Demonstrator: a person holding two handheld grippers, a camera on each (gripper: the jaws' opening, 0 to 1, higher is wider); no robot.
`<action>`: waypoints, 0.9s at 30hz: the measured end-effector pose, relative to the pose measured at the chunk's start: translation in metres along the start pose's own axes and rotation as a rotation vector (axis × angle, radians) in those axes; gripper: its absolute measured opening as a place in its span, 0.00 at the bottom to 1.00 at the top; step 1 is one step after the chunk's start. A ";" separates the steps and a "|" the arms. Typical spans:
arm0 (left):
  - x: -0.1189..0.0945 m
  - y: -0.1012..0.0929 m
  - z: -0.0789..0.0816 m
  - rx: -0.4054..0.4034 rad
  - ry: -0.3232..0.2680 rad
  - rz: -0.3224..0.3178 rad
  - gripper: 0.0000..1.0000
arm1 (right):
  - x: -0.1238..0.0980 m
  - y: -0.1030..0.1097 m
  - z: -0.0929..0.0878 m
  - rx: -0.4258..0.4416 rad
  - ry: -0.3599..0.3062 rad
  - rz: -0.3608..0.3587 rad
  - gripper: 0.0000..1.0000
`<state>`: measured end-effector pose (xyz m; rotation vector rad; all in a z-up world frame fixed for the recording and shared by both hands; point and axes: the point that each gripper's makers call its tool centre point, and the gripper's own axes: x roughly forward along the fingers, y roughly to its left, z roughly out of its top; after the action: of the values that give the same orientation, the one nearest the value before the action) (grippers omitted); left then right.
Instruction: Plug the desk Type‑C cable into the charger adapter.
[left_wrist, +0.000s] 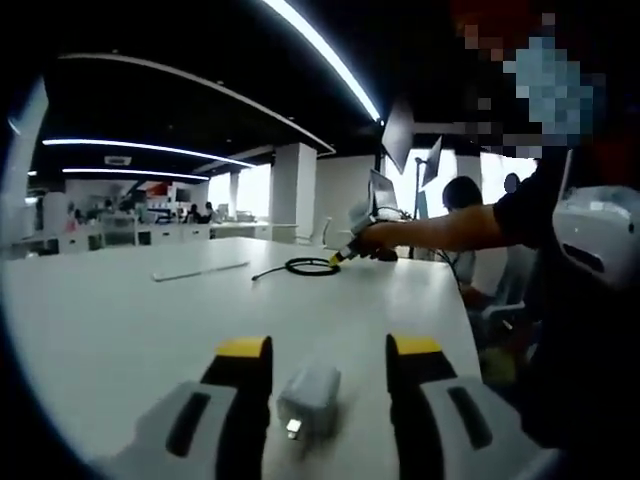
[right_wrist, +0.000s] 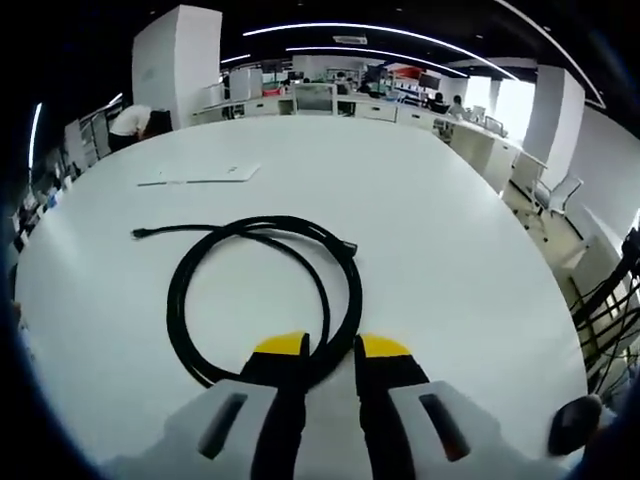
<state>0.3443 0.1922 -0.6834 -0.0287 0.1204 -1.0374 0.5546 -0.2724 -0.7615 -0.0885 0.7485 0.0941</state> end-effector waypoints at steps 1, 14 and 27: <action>0.000 0.000 0.000 0.001 0.000 0.001 0.45 | 0.000 0.000 0.000 -0.003 0.002 -0.001 0.16; -0.003 0.003 0.000 0.003 0.008 0.027 0.42 | 0.002 0.003 0.001 -0.091 0.058 -0.035 0.05; -0.005 0.007 0.002 0.003 0.005 0.043 0.41 | 0.004 -0.013 0.009 -0.154 0.072 -0.081 0.01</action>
<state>0.3481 0.1999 -0.6818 -0.0210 0.1234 -0.9944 0.5650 -0.2841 -0.7572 -0.2698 0.8083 0.0718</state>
